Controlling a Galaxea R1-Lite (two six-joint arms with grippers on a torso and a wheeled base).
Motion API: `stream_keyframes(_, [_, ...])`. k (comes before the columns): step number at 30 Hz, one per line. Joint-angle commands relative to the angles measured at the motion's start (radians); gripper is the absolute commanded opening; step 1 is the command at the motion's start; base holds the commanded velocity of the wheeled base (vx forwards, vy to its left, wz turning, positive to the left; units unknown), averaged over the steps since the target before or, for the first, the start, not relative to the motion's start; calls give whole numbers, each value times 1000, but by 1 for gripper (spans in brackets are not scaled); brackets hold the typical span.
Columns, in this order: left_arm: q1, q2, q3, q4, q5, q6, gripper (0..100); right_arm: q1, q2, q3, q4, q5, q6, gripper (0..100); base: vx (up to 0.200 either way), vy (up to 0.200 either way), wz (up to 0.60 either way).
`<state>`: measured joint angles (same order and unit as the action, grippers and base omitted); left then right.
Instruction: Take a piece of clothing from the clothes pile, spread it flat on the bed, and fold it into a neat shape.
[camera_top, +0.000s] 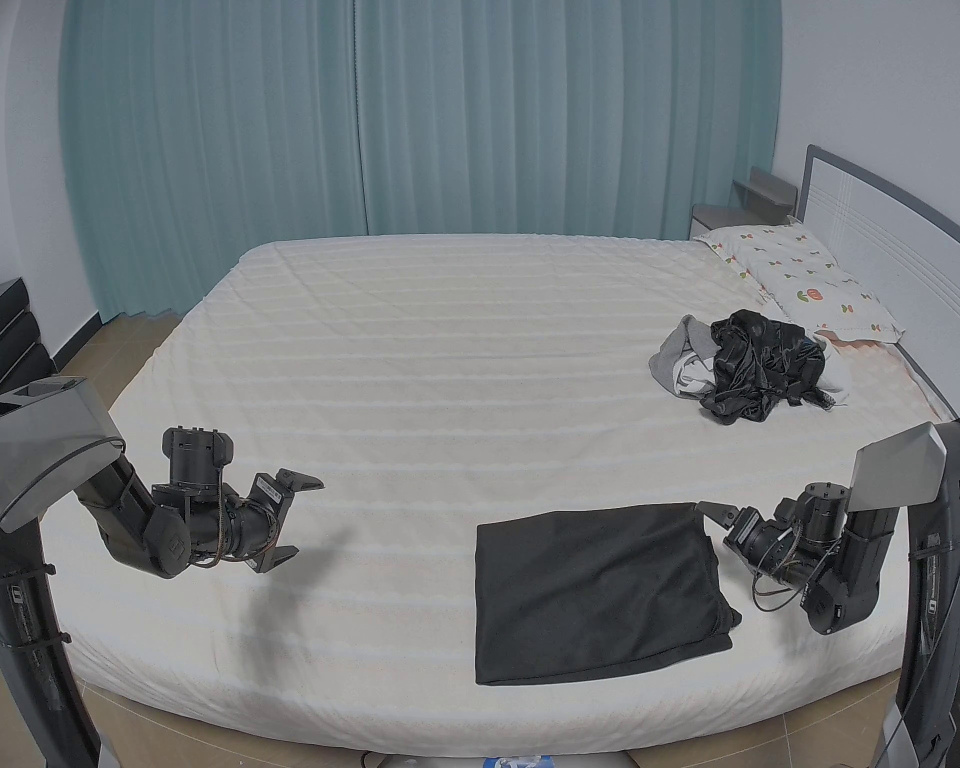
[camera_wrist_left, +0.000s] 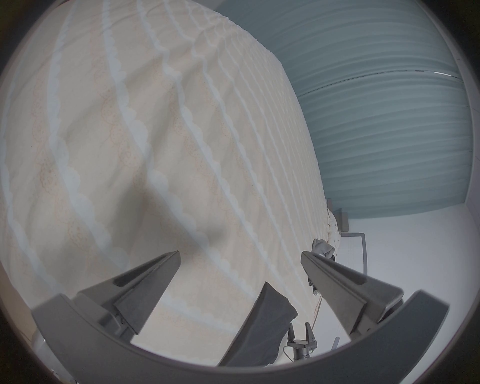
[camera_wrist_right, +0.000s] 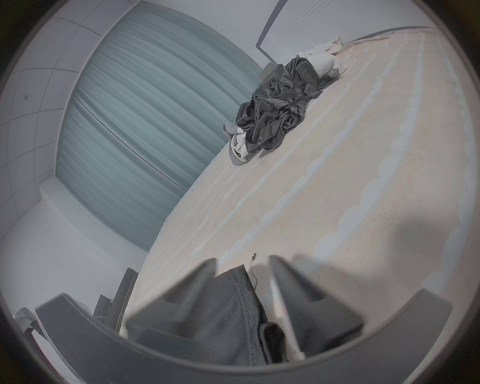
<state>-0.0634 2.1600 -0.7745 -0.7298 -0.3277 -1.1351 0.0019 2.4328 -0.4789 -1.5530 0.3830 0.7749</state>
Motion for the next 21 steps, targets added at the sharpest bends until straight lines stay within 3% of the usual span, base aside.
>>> stream_keyframes(1, [1,1,1,1,-1,3,100,-40,-133,155,-9,145,-49,100,-200,0,0])
stream_keyframes(6, [-1,1,3,0,-1,3,100,-53,-132,197,-9,224,-121,100,-160,0,0])
stream_keyframes(21, [-1,1,6,0,1,6,100,-40,-57,169,-9,226,-149,100,0,0,0])
